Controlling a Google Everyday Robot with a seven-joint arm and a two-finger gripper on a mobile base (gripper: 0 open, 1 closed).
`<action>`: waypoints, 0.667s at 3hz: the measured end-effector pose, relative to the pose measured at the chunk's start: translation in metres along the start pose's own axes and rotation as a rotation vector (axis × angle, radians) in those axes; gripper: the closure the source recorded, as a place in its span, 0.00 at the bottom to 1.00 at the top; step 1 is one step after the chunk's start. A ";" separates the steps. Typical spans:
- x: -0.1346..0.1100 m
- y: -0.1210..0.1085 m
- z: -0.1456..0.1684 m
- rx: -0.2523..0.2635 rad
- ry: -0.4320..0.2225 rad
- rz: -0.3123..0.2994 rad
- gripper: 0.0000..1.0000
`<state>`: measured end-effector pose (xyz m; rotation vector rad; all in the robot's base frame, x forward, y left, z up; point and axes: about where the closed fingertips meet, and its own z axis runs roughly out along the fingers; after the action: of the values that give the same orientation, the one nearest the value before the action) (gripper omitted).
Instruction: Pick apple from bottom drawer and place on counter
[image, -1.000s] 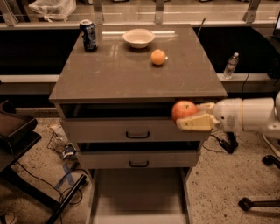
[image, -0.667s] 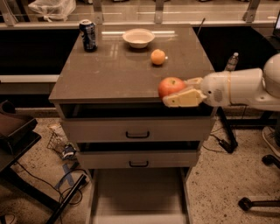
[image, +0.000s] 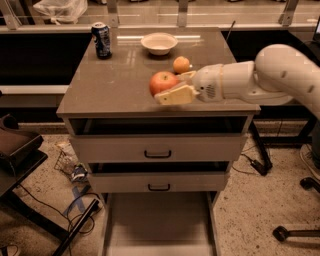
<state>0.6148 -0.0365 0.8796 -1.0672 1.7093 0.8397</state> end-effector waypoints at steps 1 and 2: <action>0.008 -0.018 0.063 -0.013 -0.033 -0.001 1.00; 0.016 -0.029 0.114 -0.035 -0.037 0.006 1.00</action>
Offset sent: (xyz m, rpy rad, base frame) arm 0.0962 0.1276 -0.0871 0.0531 0.0145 0.0463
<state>0.6779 0.0476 0.8234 -1.0643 1.6731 0.8911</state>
